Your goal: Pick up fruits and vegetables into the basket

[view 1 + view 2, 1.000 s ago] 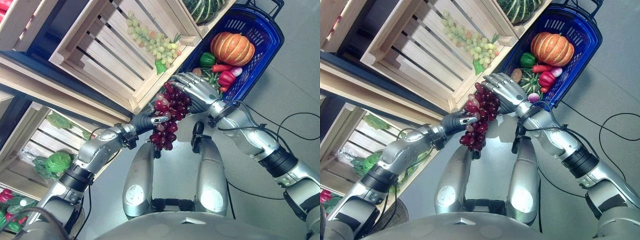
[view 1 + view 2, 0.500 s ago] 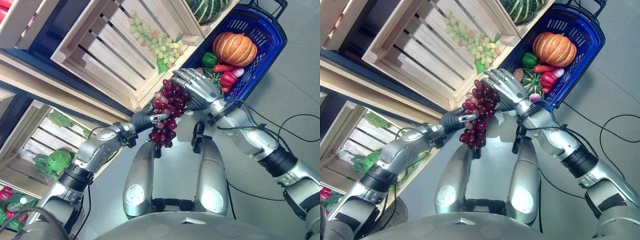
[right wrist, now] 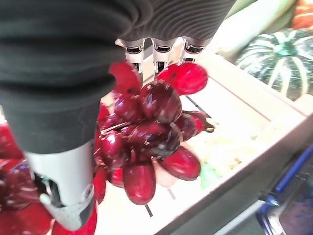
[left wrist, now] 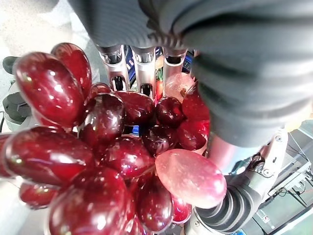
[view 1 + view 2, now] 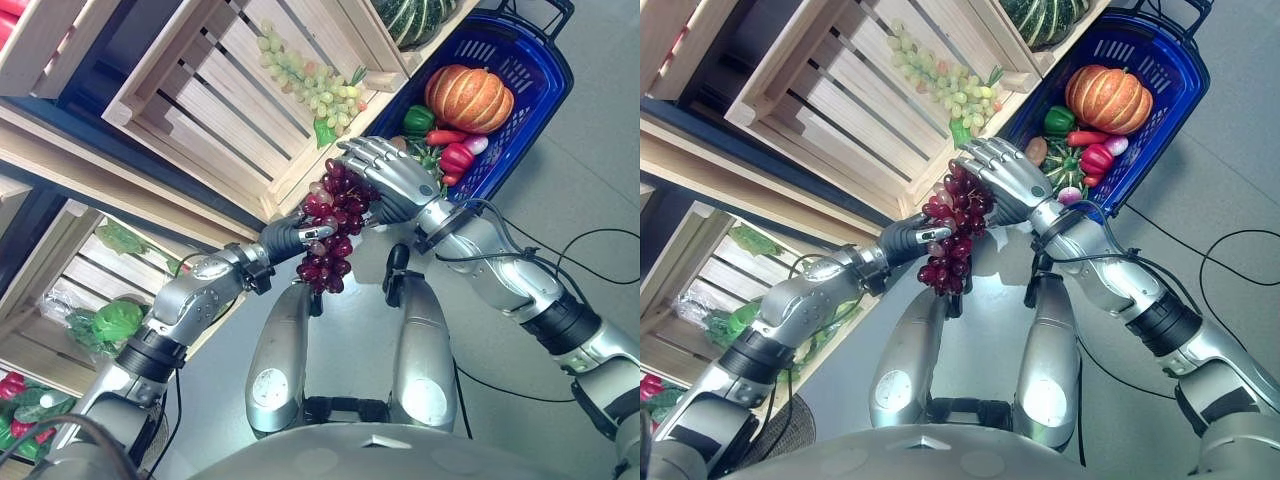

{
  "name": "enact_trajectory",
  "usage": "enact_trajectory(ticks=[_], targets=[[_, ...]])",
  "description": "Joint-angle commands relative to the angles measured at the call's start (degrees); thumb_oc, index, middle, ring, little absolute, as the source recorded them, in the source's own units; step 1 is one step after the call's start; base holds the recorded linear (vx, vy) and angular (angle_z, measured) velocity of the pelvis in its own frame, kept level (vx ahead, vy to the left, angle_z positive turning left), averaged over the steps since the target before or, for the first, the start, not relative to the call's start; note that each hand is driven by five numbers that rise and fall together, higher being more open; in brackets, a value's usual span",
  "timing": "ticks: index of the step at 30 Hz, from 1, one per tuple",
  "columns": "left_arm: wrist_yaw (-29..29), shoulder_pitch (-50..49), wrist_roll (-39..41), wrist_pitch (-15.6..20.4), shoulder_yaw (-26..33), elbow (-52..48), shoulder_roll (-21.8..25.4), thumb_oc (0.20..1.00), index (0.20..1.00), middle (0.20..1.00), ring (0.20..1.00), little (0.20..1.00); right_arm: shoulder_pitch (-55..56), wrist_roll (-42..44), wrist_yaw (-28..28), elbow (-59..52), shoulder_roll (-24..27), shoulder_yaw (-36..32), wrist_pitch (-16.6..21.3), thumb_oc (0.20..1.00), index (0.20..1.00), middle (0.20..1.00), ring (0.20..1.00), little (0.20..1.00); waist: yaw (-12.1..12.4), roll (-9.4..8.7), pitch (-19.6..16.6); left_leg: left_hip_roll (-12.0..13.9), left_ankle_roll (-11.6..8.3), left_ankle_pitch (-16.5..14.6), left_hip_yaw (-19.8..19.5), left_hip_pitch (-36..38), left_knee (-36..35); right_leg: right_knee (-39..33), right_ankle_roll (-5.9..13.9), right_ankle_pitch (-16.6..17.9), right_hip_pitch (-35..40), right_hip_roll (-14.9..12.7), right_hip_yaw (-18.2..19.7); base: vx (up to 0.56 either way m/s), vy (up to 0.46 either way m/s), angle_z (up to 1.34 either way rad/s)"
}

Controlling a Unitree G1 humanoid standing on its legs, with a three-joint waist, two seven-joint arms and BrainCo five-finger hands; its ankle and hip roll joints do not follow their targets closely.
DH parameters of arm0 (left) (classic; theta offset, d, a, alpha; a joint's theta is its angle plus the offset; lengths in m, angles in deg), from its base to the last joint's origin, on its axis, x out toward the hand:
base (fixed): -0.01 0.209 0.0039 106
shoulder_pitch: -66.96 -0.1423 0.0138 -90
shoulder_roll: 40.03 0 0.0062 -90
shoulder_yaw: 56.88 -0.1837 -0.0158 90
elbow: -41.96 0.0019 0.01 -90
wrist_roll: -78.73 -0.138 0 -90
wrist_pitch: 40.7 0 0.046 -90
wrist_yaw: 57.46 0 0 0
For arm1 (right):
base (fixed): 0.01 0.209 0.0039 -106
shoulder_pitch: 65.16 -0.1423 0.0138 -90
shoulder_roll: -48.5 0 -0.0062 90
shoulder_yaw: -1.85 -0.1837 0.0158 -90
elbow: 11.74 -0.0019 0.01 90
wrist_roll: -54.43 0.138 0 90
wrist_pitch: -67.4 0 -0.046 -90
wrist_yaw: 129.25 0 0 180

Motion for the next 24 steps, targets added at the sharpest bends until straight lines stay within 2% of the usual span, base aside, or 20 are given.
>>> enact_trajectory(ticks=[1,10,13,15,18,21,22,24], targets=[[-3.3,-1.1,3.9,0.2,-1.9,-9.9,-1.1,0.2,0.2,0.2,0.2,0.2,-6.4,1.6,3.1,-10.2,-3.0,3.0,6.5,1.0,1.0,1.0,1.0,1.0,0.1,-0.35,-2.1,-2.8,4.43,-7.9,3.4,2.0,3.6,-3.4,2.97,1.1,3.1,1.5,-0.1,0.0,0.0,0.0],[-4.5,0.3,2.4,0.1,-3.3,-8.8,-0.6,0.2,0.2,0.2,0.2,0.2,-9.4,1.1,2.5,-9.4,-2.8,5.4,10.7,1.0,1.0,1.0,1.0,1.0,0.5,-0.42,-2.1,-3.0,4.46,-7.6,3.2,2.0,3.4,-3.7,2.89,1.5,3.2,1.4,-0.5,0.0,0.0,0.0],[-6.4,0.8,0.8,-0.2,-3.8,-8.3,-0.3,0.2,0.2,0.2,0.2,0.2,-10.9,3.7,-1.7,-8.9,-2.7,6.7,13.6,1.0,1.0,1.0,1.0,1.0,0.9,-0.4,-2.1,-3.1,4.43,-7.6,2.9,2.2,3.4,-3.9,2.89,1.5,3.5,1.2,-0.8,0.0,0.0,0.0],[-7.3,1.2,0.1,0.0,-4.2,-8.0,0.0,0.2,0.2,0.2,0.2,0.2,-11.7,5.2,-4.0,-8.9,-2.7,7.8,13.7,1.0,1.0,1.0,1.0,1.0,1.0,-0.44,-2.1,-3.2,4.36,-7.6,2.8,2.1,3.5,-3.9,2.9,1.6,3.6,1.1,-0.8,0.0,0.0,0.0],[-9.3,2.0,-1.8,0.4,-5.1,-7.3,0.3,0.2,0.2,0.2,0.2,0.2,-13.4,7.4,-8.8,-7.4,-3.2,10.2,12.4,1.0,1.0,1.0,1.0,1.0,1.5,-0.5,-2.1,-3.2,4.33,-7.7,2.5,2.1,3.7,-3.8,2.89,1.6,3.7,0.9,-1.1,-0.02,-0.027,0.05],[-10.5,3.0,-3.3,1.1,-5.9,-6.7,0.9,0.2,0.2,0.2,0.2,0.2,-14.6,8.8,-15.0,-5.7,-3.5,12.3,9.3,1.0,1.0,1.0,1.0,1.0,1.8,-0.66,-2.1,-3.2,4.17,-7.7,2.3,2.1,3.8,-3.7,2.94,1.6,3.8,0.7,-1.3,0.0,-0.016,0.02],[-11.1,3.1,-3.8,1.7,-6.4,-6.3,1.3,0.2,0.2,0.2,0.2,0.2,-14.8,9.7,-19.4,-4.8,-3.4,13.5,7.3,1.0,1.0,1.0,1.0,1.0,1.9,-0.78,-2.1,-3.1,4.11,-8.1,2.3,2.5,4.0,-3.5,2.99,1.2,4.2,0.7,-1.4,-0.01,-0.025,0.04],[-11.7,3.4,-4.3,2.6,-6.6,-6.1,1.8,0.2,0.2,0.2,0.2,0.2,-14.9,9.2,-22.0,-3.7,-3.2,14.4,5.0,1.0,1.0,1.0,1.0,1.0,2.0,-0.93,-2.1,-3.1,4.04,-8.1,2.2,2.6,4.0,-3.6,3.01,1.2,4.3,0.7,-1.5,-0.01,-0.021,0.05]])
